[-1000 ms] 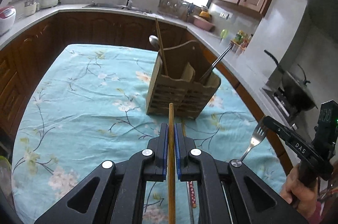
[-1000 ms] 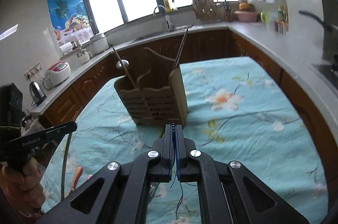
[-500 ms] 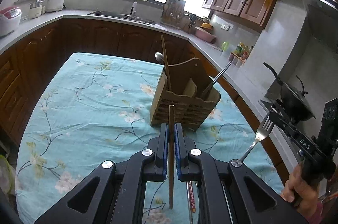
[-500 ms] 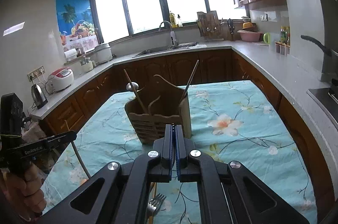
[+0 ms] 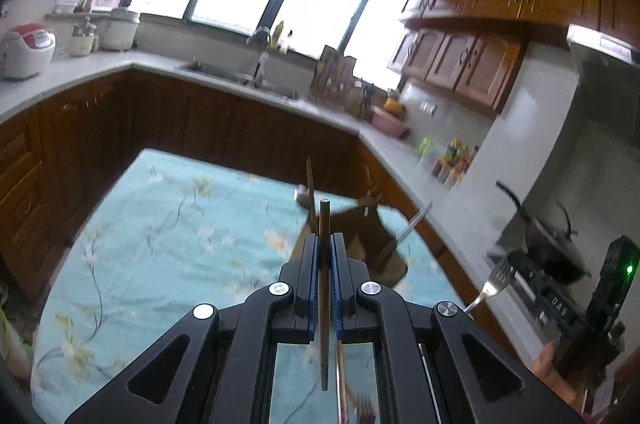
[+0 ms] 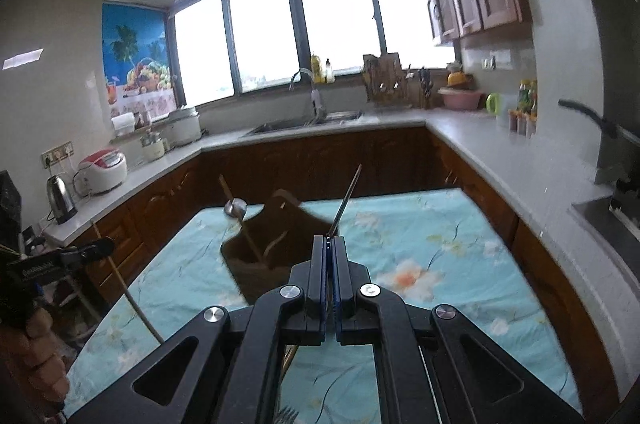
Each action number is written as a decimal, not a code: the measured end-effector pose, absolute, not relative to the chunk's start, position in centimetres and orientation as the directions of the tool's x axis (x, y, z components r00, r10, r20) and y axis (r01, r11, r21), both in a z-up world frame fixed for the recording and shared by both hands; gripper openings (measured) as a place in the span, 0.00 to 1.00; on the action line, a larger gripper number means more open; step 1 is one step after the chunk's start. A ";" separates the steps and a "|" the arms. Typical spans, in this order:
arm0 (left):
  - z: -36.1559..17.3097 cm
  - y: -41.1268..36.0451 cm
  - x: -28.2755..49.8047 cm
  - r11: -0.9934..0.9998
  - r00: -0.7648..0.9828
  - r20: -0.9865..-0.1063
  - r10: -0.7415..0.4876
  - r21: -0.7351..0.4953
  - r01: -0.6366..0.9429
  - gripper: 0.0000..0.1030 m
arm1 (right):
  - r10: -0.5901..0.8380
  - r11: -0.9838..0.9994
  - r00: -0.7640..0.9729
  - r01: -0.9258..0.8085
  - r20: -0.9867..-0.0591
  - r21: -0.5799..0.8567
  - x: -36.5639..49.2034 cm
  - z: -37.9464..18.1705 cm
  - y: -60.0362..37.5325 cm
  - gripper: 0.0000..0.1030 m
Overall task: Organize utensils
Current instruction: 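Lift the chopstick and fork and carry both over the wooden holder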
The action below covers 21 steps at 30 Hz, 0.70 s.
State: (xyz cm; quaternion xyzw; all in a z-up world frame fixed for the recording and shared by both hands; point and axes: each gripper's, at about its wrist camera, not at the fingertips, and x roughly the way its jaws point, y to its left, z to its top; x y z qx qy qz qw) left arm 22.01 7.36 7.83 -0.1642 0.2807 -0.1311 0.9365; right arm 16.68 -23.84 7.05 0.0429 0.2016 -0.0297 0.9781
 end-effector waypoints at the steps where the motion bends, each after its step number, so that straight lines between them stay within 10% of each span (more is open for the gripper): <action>1: 8.0 7.4 22.0 0.911 0.818 -0.466 -0.336 -0.380 0.158 0.04 | -0.053 0.994 0.922 0.084 -0.383 0.067 17.0 7.5 -24.0 0.02; 21: 4.7 4.5 31.2 0.919 0.899 -0.340 -0.274 -0.369 0.140 0.04 | -0.166 0.986 0.954 0.156 -0.251 -0.061 25.3 10.4 -24.5 0.02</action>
